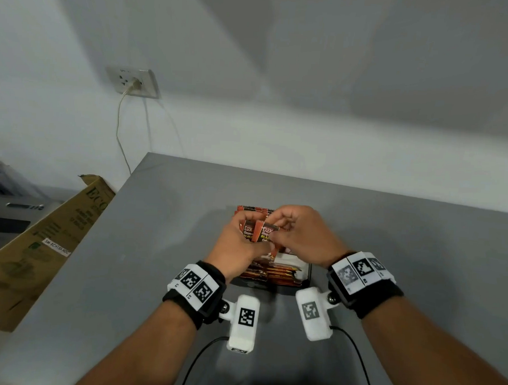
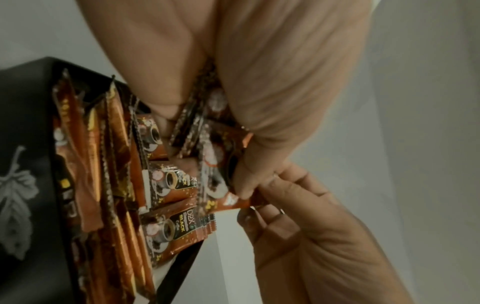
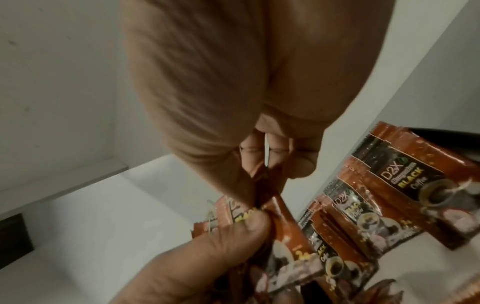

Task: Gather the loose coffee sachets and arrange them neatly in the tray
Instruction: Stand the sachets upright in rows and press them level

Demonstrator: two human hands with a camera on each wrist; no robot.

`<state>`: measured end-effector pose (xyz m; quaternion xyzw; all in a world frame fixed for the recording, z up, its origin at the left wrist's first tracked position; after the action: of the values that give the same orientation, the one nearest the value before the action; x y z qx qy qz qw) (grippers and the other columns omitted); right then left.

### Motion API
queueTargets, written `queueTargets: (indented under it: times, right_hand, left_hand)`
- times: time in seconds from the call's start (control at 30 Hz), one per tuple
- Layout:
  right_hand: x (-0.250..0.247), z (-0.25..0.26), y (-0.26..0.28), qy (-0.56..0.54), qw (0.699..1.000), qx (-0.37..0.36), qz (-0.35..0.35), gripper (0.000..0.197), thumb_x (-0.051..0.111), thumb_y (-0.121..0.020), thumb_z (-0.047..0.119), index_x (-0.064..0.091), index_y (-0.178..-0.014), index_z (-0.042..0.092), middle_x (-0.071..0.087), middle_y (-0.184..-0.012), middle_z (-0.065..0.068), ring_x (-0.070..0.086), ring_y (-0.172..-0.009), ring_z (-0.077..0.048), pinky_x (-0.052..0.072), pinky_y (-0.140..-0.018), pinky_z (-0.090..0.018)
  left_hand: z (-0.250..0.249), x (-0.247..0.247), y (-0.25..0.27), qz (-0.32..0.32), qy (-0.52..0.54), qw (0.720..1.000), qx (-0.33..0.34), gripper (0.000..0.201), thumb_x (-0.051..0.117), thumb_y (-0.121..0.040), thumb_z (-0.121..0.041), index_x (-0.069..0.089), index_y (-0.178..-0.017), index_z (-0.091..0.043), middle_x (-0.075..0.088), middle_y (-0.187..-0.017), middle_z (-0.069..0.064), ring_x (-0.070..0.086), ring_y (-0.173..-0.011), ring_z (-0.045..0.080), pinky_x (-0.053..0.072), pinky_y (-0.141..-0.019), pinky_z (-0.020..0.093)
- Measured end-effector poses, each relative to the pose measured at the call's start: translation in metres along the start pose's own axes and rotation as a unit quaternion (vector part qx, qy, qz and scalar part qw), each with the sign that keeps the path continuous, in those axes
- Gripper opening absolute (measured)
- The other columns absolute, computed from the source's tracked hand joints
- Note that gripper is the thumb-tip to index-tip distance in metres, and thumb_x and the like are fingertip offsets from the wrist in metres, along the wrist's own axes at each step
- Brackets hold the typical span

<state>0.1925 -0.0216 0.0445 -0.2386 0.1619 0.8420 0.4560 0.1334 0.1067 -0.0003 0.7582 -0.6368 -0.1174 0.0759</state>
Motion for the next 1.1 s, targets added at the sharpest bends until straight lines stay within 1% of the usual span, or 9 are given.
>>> queueTargets:
  times: [0.1, 0.17, 0.3, 0.47, 0.67, 0.77, 0.87, 1.0, 1.1]
  right_hand:
    - [-0.013, -0.012, -0.016, 0.063, 0.997, 0.021, -0.050, 0.024, 0.076, -0.084, 0.006, 0.069, -0.085, 0.030, 0.071, -0.081, 0.013, 0.067, -0.069, 0.001, 0.053, -0.066, -0.016]
    - [-0.014, -0.025, -0.027, 0.102, 0.992, 0.048, -0.060, 0.024, 0.075, -0.085, 0.007, 0.067, -0.086, 0.029, 0.070, -0.088, 0.010, 0.066, -0.077, -0.003, 0.050, -0.064, -0.014]
    - [0.003, -0.044, -0.044, 0.141, 0.986, 0.080, -0.040, 0.018, 0.072, -0.087, 0.004, 0.070, -0.089, 0.022, 0.071, -0.095, 0.001, 0.065, -0.081, -0.011, 0.043, -0.058, -0.012]
    - [0.021, -0.054, -0.051, 0.180, 0.978, 0.103, -0.013, 0.037, 0.057, -0.091, -0.006, 0.062, -0.077, 0.029, 0.067, -0.088, 0.004, 0.067, -0.075, -0.018, 0.059, -0.063, -0.032]
    - [0.024, -0.055, -0.057, 0.225, 0.971, 0.080, -0.007, 0.033, 0.046, -0.089, -0.010, 0.067, -0.092, 0.016, 0.065, -0.079, -0.003, 0.068, -0.072, -0.026, 0.061, -0.067, -0.040]
    - [0.025, -0.051, -0.059, 0.252, 0.966, 0.059, -0.011, 0.031, 0.048, -0.091, -0.007, 0.070, -0.097, 0.015, 0.066, -0.089, -0.005, 0.066, -0.077, -0.025, 0.060, -0.069, -0.039]
    - [0.023, -0.045, -0.059, 0.262, 0.964, 0.034, -0.017, 0.030, 0.054, -0.091, -0.005, 0.073, -0.102, 0.014, 0.067, -0.096, -0.004, 0.064, -0.084, -0.023, 0.058, -0.076, -0.038]
    - [0.008, -0.025, -0.051, 0.169, 0.985, 0.005, -0.041, 0.017, 0.068, -0.088, 0.010, 0.075, -0.101, 0.017, 0.071, -0.094, 0.005, 0.066, -0.086, -0.012, 0.056, -0.079, -0.027]
    - [0.019, -0.004, -0.039, 0.047, 0.998, 0.009, 0.045, 0.019, 0.076, -0.082, 0.017, 0.075, -0.099, 0.026, 0.075, -0.088, 0.010, 0.070, -0.081, -0.003, 0.057, -0.079, -0.021]
  left_hand:
    - [0.007, -0.022, -0.003, -0.073, 0.013, 0.997, -0.030, 0.043, 0.078, -0.078, -0.009, 0.057, -0.111, -0.029, 0.072, -0.105, 0.009, 0.074, -0.082, 0.025, 0.060, -0.080, 0.045]
    - [0.011, -0.035, -0.002, -0.104, 0.037, 0.993, -0.044, 0.035, 0.070, -0.083, -0.003, 0.058, -0.107, -0.026, 0.073, -0.101, 0.011, 0.074, -0.079, 0.031, 0.061, -0.080, 0.049]
    - [0.012, -0.049, 0.002, -0.113, 0.043, 0.992, -0.039, 0.030, 0.061, -0.089, 0.002, 0.057, -0.102, -0.024, 0.070, -0.088, 0.001, 0.070, -0.069, 0.016, 0.054, -0.067, 0.035]
    - [0.017, -0.055, 0.004, -0.100, 0.032, 0.993, -0.050, 0.026, 0.060, -0.090, 0.000, 0.058, -0.105, -0.021, 0.069, -0.087, 0.003, 0.068, -0.072, 0.015, 0.050, -0.064, 0.029]
    - [0.024, -0.053, -0.001, -0.093, 0.056, 0.992, -0.071, 0.026, 0.055, -0.090, 0.005, 0.060, -0.104, -0.017, 0.071, -0.078, 0.000, 0.067, -0.061, 0.009, 0.051, -0.056, 0.026]
    - [0.027, -0.048, -0.005, -0.087, 0.061, 0.990, -0.088, 0.036, 0.050, -0.084, 0.010, 0.063, -0.109, -0.012, 0.074, -0.091, 0.009, 0.069, -0.069, 0.018, 0.058, -0.068, 0.038]
    - [0.022, -0.045, -0.005, -0.080, 0.037, 0.994, -0.066, 0.041, 0.060, -0.078, 0.011, 0.066, -0.109, -0.016, 0.077, -0.096, 0.010, 0.075, -0.086, 0.027, 0.059, -0.085, 0.051]
    - [0.016, -0.043, -0.004, -0.075, 0.020, 0.996, -0.033, 0.044, 0.071, -0.076, 0.013, 0.064, -0.109, -0.016, 0.077, -0.096, 0.010, 0.074, -0.090, 0.029, 0.058, -0.087, 0.053]
    - [0.010, -0.037, -0.004, -0.056, 0.012, 0.998, -0.007, 0.047, 0.077, -0.075, 0.010, 0.063, -0.110, -0.017, 0.075, -0.097, 0.014, 0.073, -0.091, 0.034, 0.058, -0.088, 0.052]
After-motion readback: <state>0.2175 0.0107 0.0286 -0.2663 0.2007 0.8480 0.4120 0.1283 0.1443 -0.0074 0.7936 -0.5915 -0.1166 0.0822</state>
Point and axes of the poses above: each hand's wrist, its own y-axis away from the middle knuckle, its own x-axis out of the palm, z = x × y, the point moved 8 cm from there along -y, towards the middle knuckle
